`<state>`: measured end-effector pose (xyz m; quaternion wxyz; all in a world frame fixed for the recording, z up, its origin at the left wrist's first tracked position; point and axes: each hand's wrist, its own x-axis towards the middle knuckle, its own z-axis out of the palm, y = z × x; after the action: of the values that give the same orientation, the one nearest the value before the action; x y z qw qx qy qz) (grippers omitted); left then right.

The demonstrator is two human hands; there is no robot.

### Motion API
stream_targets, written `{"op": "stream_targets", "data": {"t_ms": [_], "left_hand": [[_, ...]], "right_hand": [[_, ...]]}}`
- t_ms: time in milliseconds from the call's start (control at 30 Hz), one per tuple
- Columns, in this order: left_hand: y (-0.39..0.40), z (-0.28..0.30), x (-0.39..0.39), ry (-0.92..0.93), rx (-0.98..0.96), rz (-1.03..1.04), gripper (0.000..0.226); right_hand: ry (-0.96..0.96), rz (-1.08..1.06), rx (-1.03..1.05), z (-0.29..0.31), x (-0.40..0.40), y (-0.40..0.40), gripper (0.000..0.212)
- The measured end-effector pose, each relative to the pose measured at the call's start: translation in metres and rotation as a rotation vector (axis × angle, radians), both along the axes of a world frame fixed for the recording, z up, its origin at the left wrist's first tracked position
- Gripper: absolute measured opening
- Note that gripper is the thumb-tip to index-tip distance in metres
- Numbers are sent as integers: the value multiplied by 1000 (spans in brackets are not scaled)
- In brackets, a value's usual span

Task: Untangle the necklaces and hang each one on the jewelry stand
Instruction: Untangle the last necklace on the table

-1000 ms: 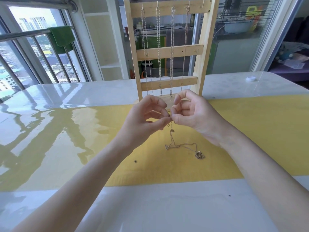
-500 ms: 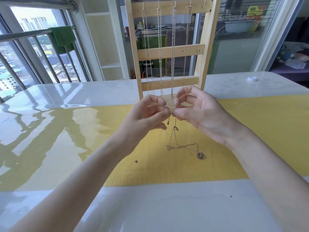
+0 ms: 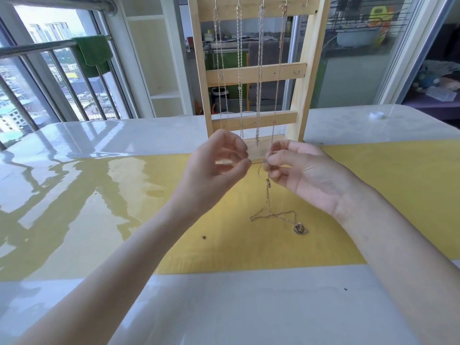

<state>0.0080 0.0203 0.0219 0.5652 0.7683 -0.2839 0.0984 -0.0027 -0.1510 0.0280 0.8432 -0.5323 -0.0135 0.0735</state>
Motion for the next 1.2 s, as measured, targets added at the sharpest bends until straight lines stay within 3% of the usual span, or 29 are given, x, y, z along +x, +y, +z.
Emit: {"op": "stream_targets", "data": {"t_ms": [133, 300, 467, 600, 867, 1200], "left_hand": [[-4, -6, -2, -157, 126, -9, 19], [-2, -7, -1, -184, 116, 26, 20], [-3, -4, -2, -21, 5, -26, 20], [-2, -1, -1, 145, -117, -64, 15], [-1, 0, -1, 253, -153, -41, 8], [-1, -1, -2, -14, 60, 25, 19]], "right_hand": [[25, 47, -1, 1, -3, 3, 21], [22, 84, -34, 2, -4, 6, 21], [-51, 109, -124, 4, -6, 1, 26], [-260, -27, -297, 8, -6, -2, 19], [-476, -87, -547, 10, -7, 2, 21], [-407, -15, -587, 4, -5, 0, 22]]}}
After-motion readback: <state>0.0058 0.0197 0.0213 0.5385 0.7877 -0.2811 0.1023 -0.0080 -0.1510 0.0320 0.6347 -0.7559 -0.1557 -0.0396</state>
